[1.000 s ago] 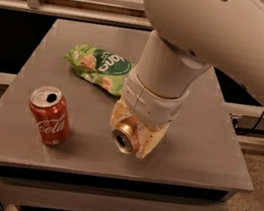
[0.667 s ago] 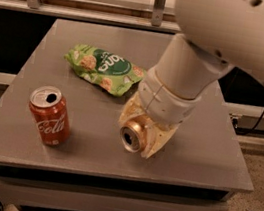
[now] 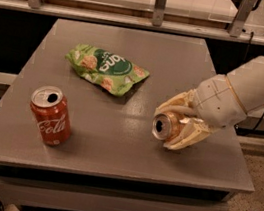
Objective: Place orange can upright
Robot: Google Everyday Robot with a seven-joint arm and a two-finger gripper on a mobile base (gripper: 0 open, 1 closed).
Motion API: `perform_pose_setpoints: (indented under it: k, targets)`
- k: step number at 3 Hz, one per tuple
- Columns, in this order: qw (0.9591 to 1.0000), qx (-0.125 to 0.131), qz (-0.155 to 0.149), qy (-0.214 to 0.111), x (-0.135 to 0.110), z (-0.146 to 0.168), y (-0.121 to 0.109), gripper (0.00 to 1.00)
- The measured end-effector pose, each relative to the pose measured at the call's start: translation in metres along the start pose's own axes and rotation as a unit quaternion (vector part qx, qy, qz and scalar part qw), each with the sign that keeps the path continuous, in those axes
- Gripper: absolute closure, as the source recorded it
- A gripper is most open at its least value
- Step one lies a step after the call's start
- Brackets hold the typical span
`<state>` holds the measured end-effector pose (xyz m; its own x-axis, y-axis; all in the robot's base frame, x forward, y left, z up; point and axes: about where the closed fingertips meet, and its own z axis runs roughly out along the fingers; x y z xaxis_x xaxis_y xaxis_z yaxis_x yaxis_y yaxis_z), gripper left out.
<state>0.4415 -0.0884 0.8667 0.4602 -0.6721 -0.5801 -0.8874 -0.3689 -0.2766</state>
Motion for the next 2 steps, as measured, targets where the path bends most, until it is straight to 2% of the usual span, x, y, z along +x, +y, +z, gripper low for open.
perform_pose_setpoints:
  k: [1, 2]
  targets:
    - [0.9999, 0.001, 0.001, -0.016, -0.0083, 0.0026, -0.0016, 1.0]
    - [0.9999, 0.001, 0.0, -0.015, -0.0078, 0.0026, -0.0015, 1.0]
